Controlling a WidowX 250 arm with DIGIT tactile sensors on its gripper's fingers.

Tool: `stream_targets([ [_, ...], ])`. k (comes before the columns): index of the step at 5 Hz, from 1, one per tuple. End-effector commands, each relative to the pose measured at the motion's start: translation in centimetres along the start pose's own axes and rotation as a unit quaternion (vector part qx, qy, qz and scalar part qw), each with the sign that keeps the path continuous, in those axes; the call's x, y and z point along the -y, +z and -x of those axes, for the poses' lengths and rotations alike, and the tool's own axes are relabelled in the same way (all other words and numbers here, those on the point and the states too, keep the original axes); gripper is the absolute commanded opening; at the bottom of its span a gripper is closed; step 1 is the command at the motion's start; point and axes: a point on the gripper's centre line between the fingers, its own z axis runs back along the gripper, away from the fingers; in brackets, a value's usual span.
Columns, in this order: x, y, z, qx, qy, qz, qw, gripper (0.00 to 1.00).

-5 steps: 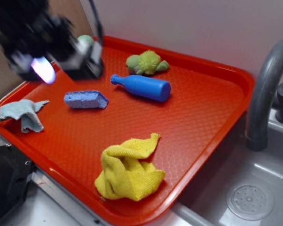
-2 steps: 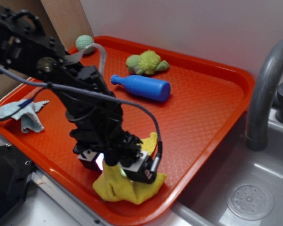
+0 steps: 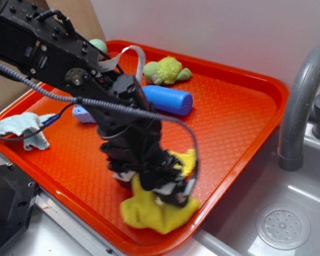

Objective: Grab the yellow cloth.

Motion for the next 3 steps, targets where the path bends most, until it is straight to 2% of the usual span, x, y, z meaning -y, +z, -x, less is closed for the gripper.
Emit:
stream_targets([
  [1,-6.1,10.8,-0.9,-0.014,-0.044,0.008,0.999,0.00],
  [2,-10.1,16.6,-1.3,-0.001,-0.080,-0.007,0.997,0.00],
  [3,-14.4,20.8,-0.3,0.055,-0.085,0.011,0.995,0.00],
])
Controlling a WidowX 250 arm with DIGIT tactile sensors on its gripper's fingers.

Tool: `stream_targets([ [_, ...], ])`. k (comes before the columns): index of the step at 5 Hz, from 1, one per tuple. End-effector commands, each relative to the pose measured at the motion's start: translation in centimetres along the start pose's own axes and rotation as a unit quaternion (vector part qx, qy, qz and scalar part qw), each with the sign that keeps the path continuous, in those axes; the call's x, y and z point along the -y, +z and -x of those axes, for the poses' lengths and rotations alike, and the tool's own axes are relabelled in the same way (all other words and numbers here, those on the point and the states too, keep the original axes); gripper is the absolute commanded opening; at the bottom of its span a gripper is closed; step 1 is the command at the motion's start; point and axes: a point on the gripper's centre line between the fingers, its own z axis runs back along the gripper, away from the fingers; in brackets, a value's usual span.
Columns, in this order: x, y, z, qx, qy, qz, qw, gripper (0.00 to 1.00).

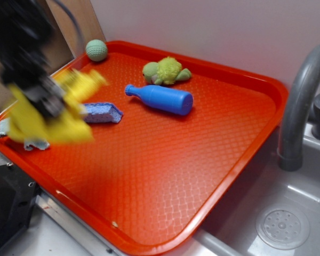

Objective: Grab the yellow cloth.

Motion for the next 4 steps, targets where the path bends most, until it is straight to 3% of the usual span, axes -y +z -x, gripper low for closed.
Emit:
stream_targets([
  [1,-5.5,6.4,-0.1,0.093,-0.048,-0.028,0.994,0.00],
  [2,-4.9,5.0,-2.1,0.076,-0.065,-0.033,0.994,0.00],
  [4,-4.0,4.6,-2.0,0.072,-0.054,-0.037,0.995,0.00],
])
